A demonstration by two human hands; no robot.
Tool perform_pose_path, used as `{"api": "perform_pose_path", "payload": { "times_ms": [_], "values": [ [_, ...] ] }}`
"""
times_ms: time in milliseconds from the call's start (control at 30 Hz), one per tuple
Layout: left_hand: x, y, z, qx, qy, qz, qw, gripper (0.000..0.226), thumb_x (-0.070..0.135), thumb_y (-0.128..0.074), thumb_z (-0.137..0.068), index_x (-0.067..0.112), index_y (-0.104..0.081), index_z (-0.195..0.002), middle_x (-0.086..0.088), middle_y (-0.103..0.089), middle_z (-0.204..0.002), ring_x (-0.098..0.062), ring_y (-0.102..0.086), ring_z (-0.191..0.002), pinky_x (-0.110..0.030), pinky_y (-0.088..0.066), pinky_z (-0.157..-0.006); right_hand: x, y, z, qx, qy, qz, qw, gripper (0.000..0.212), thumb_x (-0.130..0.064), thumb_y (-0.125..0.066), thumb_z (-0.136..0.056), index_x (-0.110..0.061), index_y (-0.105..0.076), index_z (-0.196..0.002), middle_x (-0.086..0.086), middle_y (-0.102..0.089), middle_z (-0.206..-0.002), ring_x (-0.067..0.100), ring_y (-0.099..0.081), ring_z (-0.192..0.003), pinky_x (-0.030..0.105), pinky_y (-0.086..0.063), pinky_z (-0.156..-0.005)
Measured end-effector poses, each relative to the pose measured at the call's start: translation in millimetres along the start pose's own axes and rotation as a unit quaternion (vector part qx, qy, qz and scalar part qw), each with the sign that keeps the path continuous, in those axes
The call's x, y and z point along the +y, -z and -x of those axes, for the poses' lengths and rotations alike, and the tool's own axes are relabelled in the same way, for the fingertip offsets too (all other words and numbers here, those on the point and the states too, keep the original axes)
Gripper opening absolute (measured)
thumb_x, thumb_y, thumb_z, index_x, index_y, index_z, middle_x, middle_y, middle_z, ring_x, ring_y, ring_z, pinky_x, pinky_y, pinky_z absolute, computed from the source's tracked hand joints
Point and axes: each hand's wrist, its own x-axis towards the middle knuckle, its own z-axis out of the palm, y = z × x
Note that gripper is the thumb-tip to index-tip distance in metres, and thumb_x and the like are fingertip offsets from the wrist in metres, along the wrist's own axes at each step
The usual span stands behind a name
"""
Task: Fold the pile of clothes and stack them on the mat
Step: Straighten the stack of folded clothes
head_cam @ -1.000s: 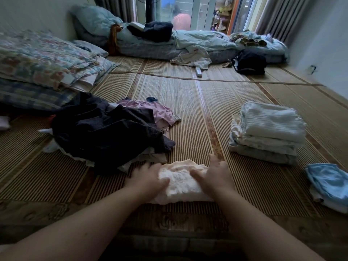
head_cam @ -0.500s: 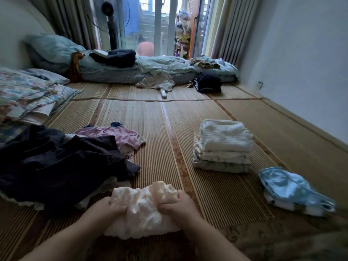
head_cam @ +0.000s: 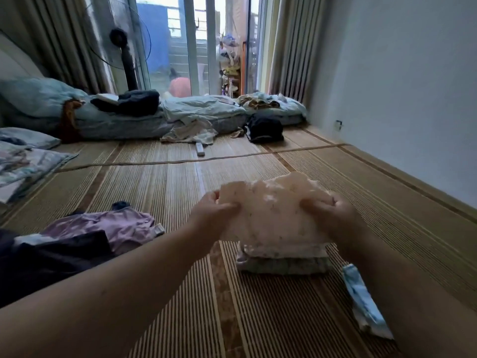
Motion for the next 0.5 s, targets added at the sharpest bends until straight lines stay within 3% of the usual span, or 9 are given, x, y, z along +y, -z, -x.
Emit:
{"api": "perform_pose_path", "payload": {
  "times_ms": [100, 200, 267, 300, 367, 433, 500],
  "values": [
    [4.1, -26.1, -45.9, 0.014, -0.01, -0.017, 1.0, 0.033, 0.006, -0.06, -0.087, 0.008, -0.05, -0.119, -0.015, -0.062, -0.105, -0.031, -0.066, -0.091, -0.046, -0.059, -0.076, -2.0, 16.4, -47.3, 0.011, -0.002, 0.03, 0.999, 0.024, -0.03, -0.068, -0.083, -0.016, -0.055, -0.098, 0.01, -0.063, -0.097, 0.026, -0.063, -0.085, 0.046, -0.056, -0.076],
    [-10.1, -44.5, -84.7, 0.062, 0.002, -0.146, 0.987, 0.059, 0.017, -0.065, -0.086, 0.015, -0.037, -0.138, -0.013, -0.056, -0.121, -0.03, -0.064, -0.1, -0.042, -0.057, -0.083, 14.0, 20.8, -89.0, 0.02, -0.021, 0.115, 0.993, 0.05, -0.034, -0.073, -0.079, -0.016, -0.049, -0.12, 0.012, -0.06, -0.116, 0.03, -0.06, -0.1, 0.048, -0.052, -0.087],
    [-23.8, -49.3, -97.0, 0.123, -0.004, -0.325, 0.938, 0.066, 0.03, -0.06, -0.089, 0.025, -0.026, -0.145, -0.013, -0.037, -0.14, -0.031, -0.052, -0.117, -0.042, -0.049, -0.095, 27.2, 18.4, -103.4, 0.025, -0.016, 0.225, 0.974, 0.084, -0.041, -0.079, -0.072, -0.016, -0.035, -0.139, 0.015, -0.05, -0.134, 0.033, -0.052, -0.118, 0.041, -0.046, -0.095],
    [-30.0, -50.9, -97.6, 0.133, -0.036, -0.382, 0.914, 0.062, 0.034, -0.055, -0.092, 0.03, -0.024, -0.146, -0.01, -0.026, -0.149, -0.03, -0.04, -0.129, -0.044, -0.04, -0.105, 34.9, 17.3, -106.6, 0.033, 0.005, 0.263, 0.964, 0.092, -0.042, -0.081, -0.069, -0.018, -0.032, -0.142, 0.016, -0.045, -0.137, 0.033, -0.049, -0.121, 0.036, -0.043, -0.092],
    [-42.3, -51.0, -92.6, 0.099, -0.153, -0.473, 0.862, 0.053, 0.041, -0.041, -0.097, 0.04, -0.023, -0.146, 0.005, -0.011, -0.158, -0.021, -0.015, -0.143, -0.042, -0.019, -0.114, 46.7, 14.0, -105.6, 0.057, 0.08, 0.288, 0.953, 0.082, -0.038, -0.082, -0.068, -0.022, -0.041, -0.136, 0.015, -0.044, -0.134, 0.032, -0.05, -0.117, 0.032, -0.039, -0.083],
    [-50.8, -48.4, -89.7, 0.005, -0.248, -0.591, 0.767, 0.052, 0.053, -0.024, -0.096, 0.045, -0.02, -0.147, 0.012, -0.007, -0.159, -0.013, -0.003, -0.145, -0.04, -0.01, -0.118, 60.8, 11.6, -106.4, 0.078, 0.175, 0.31, 0.931, 0.06, -0.033, -0.081, -0.07, -0.022, -0.058, -0.124, 0.012, -0.049, -0.13, 0.031, -0.052, -0.115, 0.035, -0.043, -0.086],
    [-55.8, -47.4, -91.8, -0.074, -0.249, -0.66, 0.705, 0.061, 0.064, -0.011, -0.089, 0.047, -0.016, -0.147, 0.012, -0.003, -0.16, -0.013, 0.004, -0.147, -0.048, -0.007, -0.119, 72.0, 10.0, -115.4, 0.066, 0.209, 0.357, 0.908, 0.041, -0.036, -0.076, -0.076, -0.021, -0.068, -0.113, 0.006, -0.058, -0.124, 0.029, -0.055, -0.114, 0.037, -0.044, -0.091]
  ]
}}
